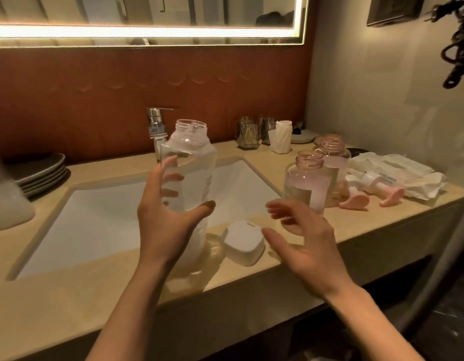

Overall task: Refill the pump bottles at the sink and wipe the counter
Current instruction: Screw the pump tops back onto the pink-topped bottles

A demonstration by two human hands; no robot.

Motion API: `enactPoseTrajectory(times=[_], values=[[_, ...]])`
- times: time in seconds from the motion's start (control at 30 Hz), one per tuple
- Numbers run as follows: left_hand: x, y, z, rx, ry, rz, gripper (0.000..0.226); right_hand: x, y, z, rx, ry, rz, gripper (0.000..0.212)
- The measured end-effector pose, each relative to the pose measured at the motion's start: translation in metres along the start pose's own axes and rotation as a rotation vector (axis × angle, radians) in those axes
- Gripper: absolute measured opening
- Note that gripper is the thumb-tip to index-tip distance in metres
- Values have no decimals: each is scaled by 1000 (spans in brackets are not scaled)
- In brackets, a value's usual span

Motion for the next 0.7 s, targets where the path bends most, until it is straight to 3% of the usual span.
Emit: enactPoseTrajectory(times=[0.13,0.23,0.47,0.7], values=[[12,0,7,94,10,-56,82,-4,-39,7,242,-84,321,64],[18,1,12,177,34,-79,79,-5,-52,4,295,-137,414,70],[24,-3,19,177,21,-34,89,-8,-57,-6,242,-95,311,56],[24,-5,25,117,15,-25,97,-20,-48,-5,43,-91,183,47]])
Point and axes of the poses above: each hand's wrist, its own x-axis away from the middle knuckle, its own y-axis out of the back of the hand, z = x × y, the point moved 5 cm from there along -x, towards the middle knuckle, and after that the axes turned 11 degrees about z, right-handed, at the moved point
